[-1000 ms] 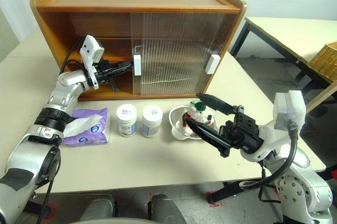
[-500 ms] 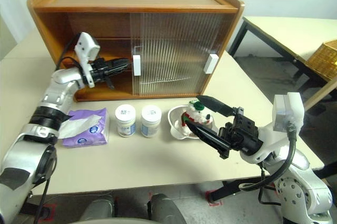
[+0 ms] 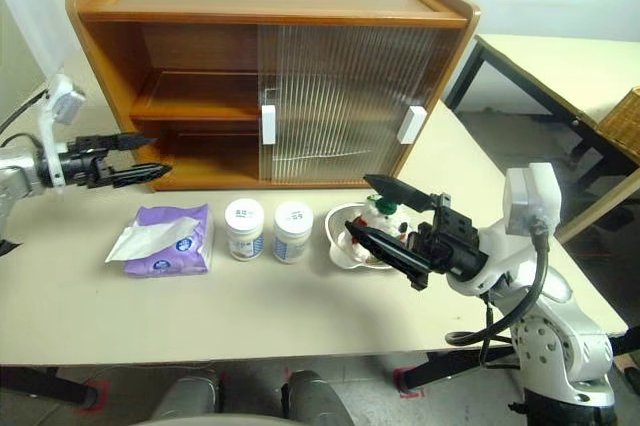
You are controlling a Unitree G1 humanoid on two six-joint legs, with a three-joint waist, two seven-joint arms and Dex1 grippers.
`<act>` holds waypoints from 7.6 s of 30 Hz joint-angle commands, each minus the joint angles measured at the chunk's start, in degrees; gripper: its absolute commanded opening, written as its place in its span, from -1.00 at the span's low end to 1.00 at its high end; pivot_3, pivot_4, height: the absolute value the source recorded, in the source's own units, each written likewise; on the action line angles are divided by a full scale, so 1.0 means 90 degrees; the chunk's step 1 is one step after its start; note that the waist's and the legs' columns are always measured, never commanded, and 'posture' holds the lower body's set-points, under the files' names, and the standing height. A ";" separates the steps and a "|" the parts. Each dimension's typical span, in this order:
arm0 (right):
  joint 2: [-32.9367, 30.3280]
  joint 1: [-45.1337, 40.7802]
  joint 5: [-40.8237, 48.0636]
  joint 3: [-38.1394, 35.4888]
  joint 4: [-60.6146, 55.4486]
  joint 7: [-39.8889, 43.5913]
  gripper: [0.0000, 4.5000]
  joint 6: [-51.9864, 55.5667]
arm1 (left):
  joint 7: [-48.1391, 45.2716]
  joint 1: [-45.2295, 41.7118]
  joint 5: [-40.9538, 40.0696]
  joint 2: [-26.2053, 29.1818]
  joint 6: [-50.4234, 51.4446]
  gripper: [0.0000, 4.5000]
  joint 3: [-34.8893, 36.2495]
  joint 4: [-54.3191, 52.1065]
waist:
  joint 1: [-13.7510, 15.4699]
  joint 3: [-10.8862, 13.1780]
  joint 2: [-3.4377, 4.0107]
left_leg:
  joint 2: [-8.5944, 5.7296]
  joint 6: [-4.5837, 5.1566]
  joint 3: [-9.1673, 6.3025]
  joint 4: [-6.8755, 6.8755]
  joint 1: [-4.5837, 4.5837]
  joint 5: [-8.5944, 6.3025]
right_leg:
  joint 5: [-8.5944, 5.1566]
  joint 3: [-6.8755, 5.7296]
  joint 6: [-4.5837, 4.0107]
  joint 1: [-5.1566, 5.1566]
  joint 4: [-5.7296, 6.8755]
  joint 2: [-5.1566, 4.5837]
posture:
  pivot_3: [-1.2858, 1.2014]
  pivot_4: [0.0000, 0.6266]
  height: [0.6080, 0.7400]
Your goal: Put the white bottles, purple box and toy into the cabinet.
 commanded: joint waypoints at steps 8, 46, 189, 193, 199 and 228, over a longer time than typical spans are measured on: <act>-0.0001 0.0040 -0.0142 0.0146 0.0063 0.0098 1.00 -0.0002 | 0.0069 0.1107 -0.0472 0.0704 0.2107 0.98 -0.0077 -0.0749 | 0.0089 -0.0005 -0.0001 | 0.0007 -0.0028 -0.0017 -0.0011 -0.0002 -0.0016 | -0.0013 0.0013 -0.0053 -0.0043 0.0023 -0.0002 | 0.10 -0.96 1.00; -0.0138 -0.0140 -0.0290 0.0173 0.0183 0.0212 1.00 0.0002 | 0.1819 0.1346 -0.1448 -0.0674 0.3531 -0.99 0.1314 -0.0463 | 0.0180 -0.0022 -0.0020 | 0.0004 -0.0070 -0.0017 -0.0008 0.0021 -0.0020 | -0.0018 -0.0004 -0.0074 0.0004 0.0038 0.0012 | 0.11 -1.00 1.00; 0.0044 -0.0258 -0.0404 0.0373 0.0280 0.0309 1.00 -0.0019 | 0.4924 0.0195 0.1587 -0.3042 -0.1662 -0.99 -0.0334 -0.1902 | 0.0549 0.0023 -0.0098 | -0.0025 -0.0040 0.0000 0.0015 0.0133 -0.0044 | -0.0112 0.0008 0.0033 0.0160 0.0037 0.0008 | 0.13 -0.95 1.00; 0.0053 -0.0219 -0.0383 0.0366 0.0228 0.0291 1.00 -0.0004 | 0.5042 0.0015 0.1752 -0.3164 -0.1535 -0.99 -0.0482 -0.1597 | 0.0550 0.0024 -0.0097 | -0.0025 -0.0040 0.0000 0.0012 0.0128 -0.0045 | -0.0112 0.0009 0.0033 0.0156 0.0035 0.0008 | 0.13 -0.95 1.00; 0.0056 -0.0204 -0.0362 0.0361 0.0167 0.0255 1.00 0.0015 | 0.5287 -0.0342 0.2070 -0.3385 -0.1253 -0.99 -0.0685 -0.1000 | 0.0531 0.0025 -0.0097 | -0.0026 -0.0041 0.0001 0.0008 0.0121 -0.0048 | -0.0113 0.0012 0.0030 0.0150 0.0031 0.0008 | 0.12 -0.95 1.00; 0.0055 0.0056 -0.0276 0.0281 -0.0106 -0.0017 1.00 -0.0018 | 0.5407 -0.1732 0.2568 -0.3614 -0.1756 -0.99 -0.0708 0.1441 | 0.0297 0.0029 -0.0098 | -0.0027 -0.0034 0.0003 0.0007 0.0120 -0.0059 | -0.0140 0.0014 0.0057 0.0156 0.0019 0.0009 | 0.09 -0.97 1.00</act>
